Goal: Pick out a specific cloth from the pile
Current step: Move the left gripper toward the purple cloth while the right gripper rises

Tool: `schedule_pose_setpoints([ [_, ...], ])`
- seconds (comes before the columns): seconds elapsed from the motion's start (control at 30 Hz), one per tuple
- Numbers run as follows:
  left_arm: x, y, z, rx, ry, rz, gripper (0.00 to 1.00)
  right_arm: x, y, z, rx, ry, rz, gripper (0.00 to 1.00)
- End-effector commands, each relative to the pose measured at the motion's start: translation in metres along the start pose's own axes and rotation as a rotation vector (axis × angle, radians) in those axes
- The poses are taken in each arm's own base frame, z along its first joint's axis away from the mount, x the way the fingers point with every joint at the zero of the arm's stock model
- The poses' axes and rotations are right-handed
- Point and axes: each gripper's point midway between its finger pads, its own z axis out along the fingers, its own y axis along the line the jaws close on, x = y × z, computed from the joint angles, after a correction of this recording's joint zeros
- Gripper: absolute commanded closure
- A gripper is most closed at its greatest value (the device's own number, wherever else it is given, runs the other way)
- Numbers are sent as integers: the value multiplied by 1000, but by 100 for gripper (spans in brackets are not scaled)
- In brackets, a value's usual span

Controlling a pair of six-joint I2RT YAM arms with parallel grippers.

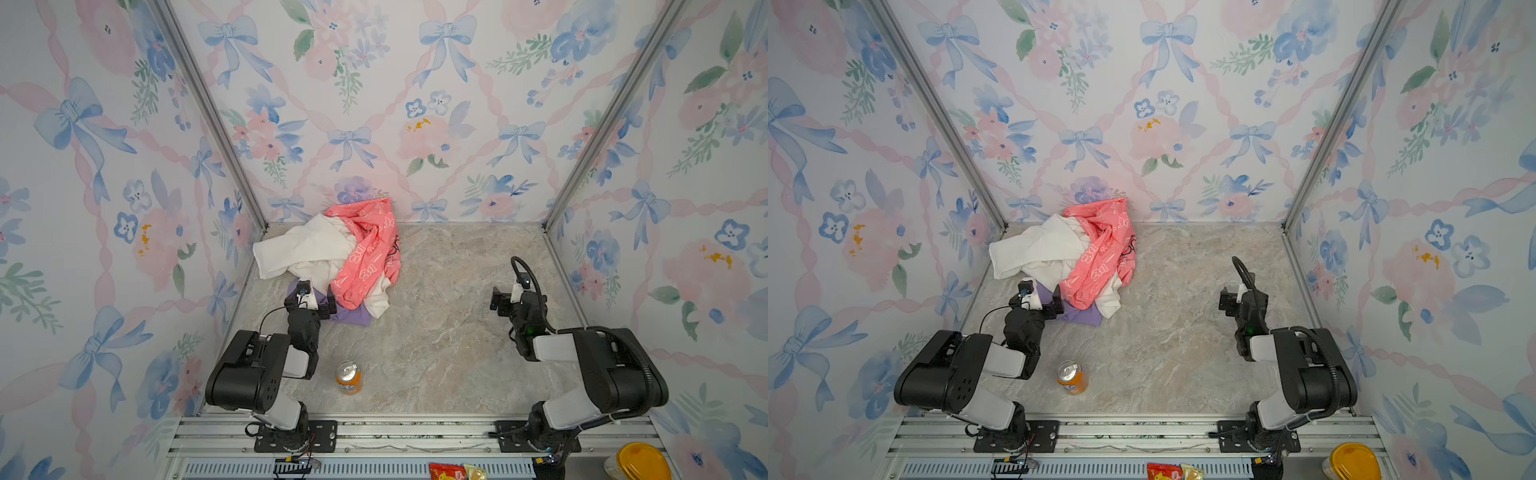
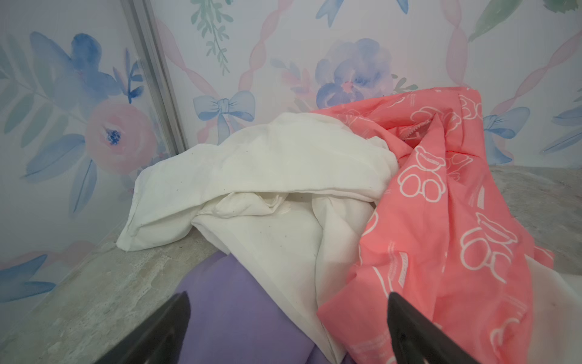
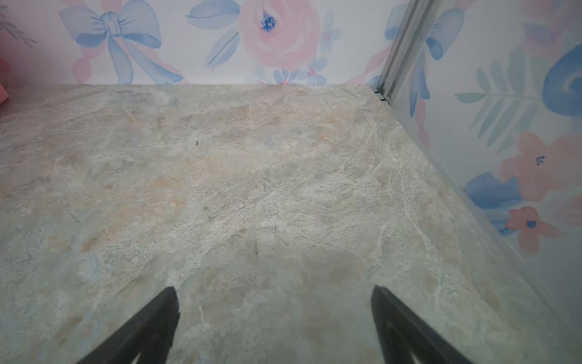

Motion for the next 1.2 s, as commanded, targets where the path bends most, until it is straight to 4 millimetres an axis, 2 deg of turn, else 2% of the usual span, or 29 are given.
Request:
schedule_pose_setpoints([
  [0.0,1,1,-1,-5,-3,17,2,-12,-2,2,11,-38,4,3],
  [1.0,1,2,-1,-8,-3,14,2,-11,-2,2,22,-37,-5,3],
  [1.17,-2,4,-2,-40,-11,19,2,-21,3,-1,18,-26,-34,3],
])
